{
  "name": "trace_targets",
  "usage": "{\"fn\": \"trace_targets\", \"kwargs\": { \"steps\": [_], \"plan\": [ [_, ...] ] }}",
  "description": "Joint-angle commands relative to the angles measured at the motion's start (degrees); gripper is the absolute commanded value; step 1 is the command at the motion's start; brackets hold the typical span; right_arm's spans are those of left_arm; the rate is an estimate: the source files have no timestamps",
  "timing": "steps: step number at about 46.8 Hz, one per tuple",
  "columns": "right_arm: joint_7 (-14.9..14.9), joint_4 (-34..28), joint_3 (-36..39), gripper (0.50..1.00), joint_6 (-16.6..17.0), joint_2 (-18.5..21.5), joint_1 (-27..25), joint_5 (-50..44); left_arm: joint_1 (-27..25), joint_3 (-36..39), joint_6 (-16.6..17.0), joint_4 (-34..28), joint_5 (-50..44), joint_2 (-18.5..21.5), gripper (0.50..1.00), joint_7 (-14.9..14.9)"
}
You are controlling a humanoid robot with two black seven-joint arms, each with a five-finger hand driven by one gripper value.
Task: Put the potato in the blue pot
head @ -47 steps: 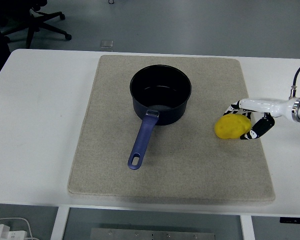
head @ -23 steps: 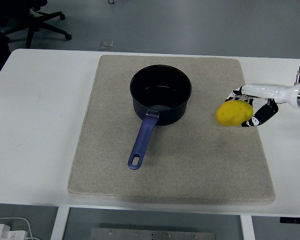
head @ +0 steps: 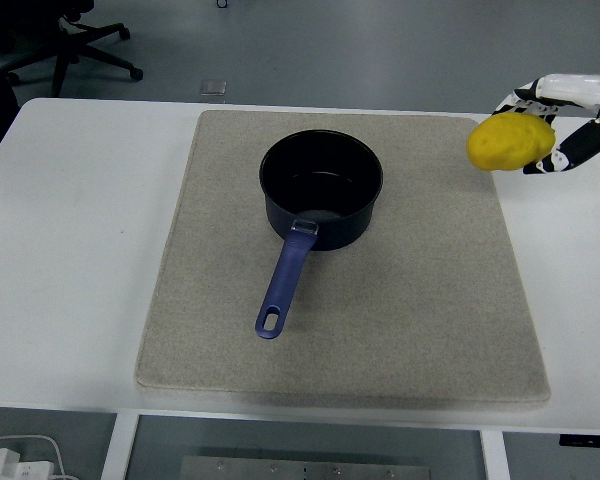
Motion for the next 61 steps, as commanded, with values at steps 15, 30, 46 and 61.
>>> {"fn": "trace_targets", "kwargs": {
  "steps": [15,30,46,61],
  "plan": [
    [-0.1,-4.6,6.1,0.500,5.2,0.8,1.3,0.0,0.0,0.0,0.0,0.0,0.0,0.0,0.994,0.0],
    [-0.7,-4.6,6.2,0.500,4.4,7.9,1.2,1.6,0.0,0.0,0.0,0.0,0.0,0.0,0.996,0.0],
    [-1.9,-7.7,6.1,0.500,2.9,20.3,1.3,5.8,0.0,0.0,0.0,0.0,0.0,0.0,0.994,0.0],
    [-2.2,-16.7,5.5,0.500,2.7,32.2,-0.8,7.5,0.0,0.0,0.0,0.0,0.0,0.0,0.994,0.0]
  ]
}}
